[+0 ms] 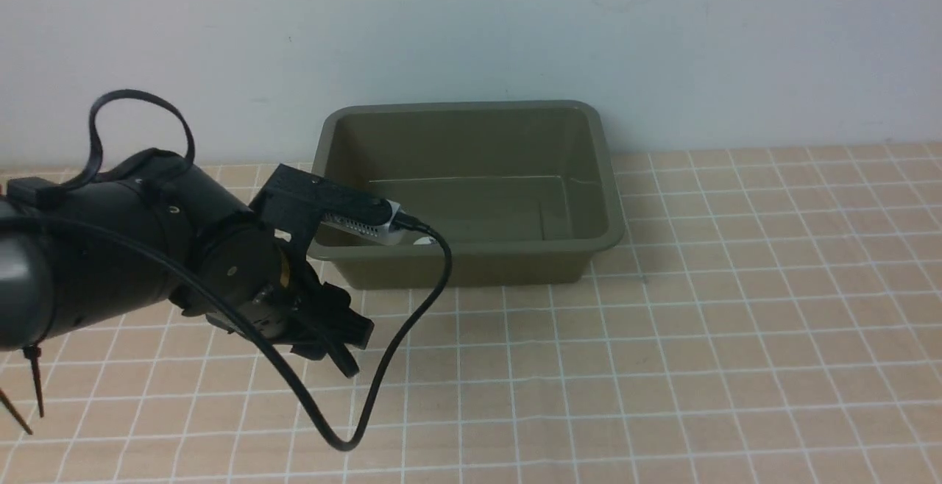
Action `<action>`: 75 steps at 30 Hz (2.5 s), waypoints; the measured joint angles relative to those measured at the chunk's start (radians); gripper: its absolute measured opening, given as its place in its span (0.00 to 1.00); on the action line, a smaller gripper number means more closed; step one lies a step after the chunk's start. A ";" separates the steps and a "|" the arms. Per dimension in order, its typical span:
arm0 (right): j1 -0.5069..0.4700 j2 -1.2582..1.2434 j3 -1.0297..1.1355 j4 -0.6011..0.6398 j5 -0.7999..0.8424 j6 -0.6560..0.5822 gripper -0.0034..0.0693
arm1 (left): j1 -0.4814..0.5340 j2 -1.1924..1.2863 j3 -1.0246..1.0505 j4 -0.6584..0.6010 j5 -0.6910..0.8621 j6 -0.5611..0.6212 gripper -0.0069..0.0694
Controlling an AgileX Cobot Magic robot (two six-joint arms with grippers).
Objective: Put the table tennis balls into the box on the light coffee tablecloth.
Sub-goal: 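Reach for and grasp a ping pong ball on the table beside the basket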
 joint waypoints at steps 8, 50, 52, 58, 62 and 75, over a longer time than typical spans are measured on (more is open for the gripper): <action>0.000 0.000 0.001 0.000 0.000 0.000 0.02 | 0.000 0.042 0.000 0.071 -0.046 -0.077 0.57; 0.000 0.000 0.001 0.042 -0.019 -0.004 0.02 | 0.008 0.199 -0.002 0.345 -0.156 -0.407 0.57; 0.000 0.000 0.001 0.042 -0.019 -0.004 0.02 | 0.024 0.202 -0.002 0.355 -0.158 -0.422 0.56; 0.000 0.000 0.001 0.046 -0.019 -0.015 0.02 | 0.051 0.204 -0.002 0.351 -0.157 -0.426 0.54; 0.000 0.000 0.001 0.046 -0.024 -0.016 0.02 | 0.051 0.205 -0.002 0.340 -0.175 -0.419 0.54; 0.000 0.000 0.001 0.046 -0.030 -0.020 0.02 | 0.054 0.254 -0.003 0.329 -0.188 -0.417 0.54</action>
